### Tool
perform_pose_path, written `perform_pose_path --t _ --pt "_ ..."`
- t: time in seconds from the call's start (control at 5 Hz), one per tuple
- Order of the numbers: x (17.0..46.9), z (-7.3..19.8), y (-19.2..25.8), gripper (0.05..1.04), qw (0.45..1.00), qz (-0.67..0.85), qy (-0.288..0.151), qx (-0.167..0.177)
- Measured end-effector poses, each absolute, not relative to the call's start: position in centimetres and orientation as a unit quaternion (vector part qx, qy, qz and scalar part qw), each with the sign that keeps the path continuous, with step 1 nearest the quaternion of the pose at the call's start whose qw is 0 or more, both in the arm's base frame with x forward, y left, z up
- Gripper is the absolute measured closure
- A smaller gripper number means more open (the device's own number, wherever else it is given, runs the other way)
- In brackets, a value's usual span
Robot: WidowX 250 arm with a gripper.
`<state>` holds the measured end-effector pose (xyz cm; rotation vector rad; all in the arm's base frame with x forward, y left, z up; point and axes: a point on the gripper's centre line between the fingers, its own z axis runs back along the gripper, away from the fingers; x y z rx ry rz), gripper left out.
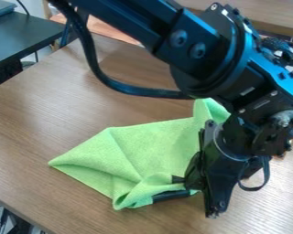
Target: Fold the cloth from top left to bottom right
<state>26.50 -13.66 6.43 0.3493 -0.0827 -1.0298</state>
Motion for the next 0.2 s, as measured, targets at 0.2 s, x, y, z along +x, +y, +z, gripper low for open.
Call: perform_pose_path --t 0.2 --pt "26.27 6.80 -13.63 0.870 0.867 -0.485 -0.008 0.112"
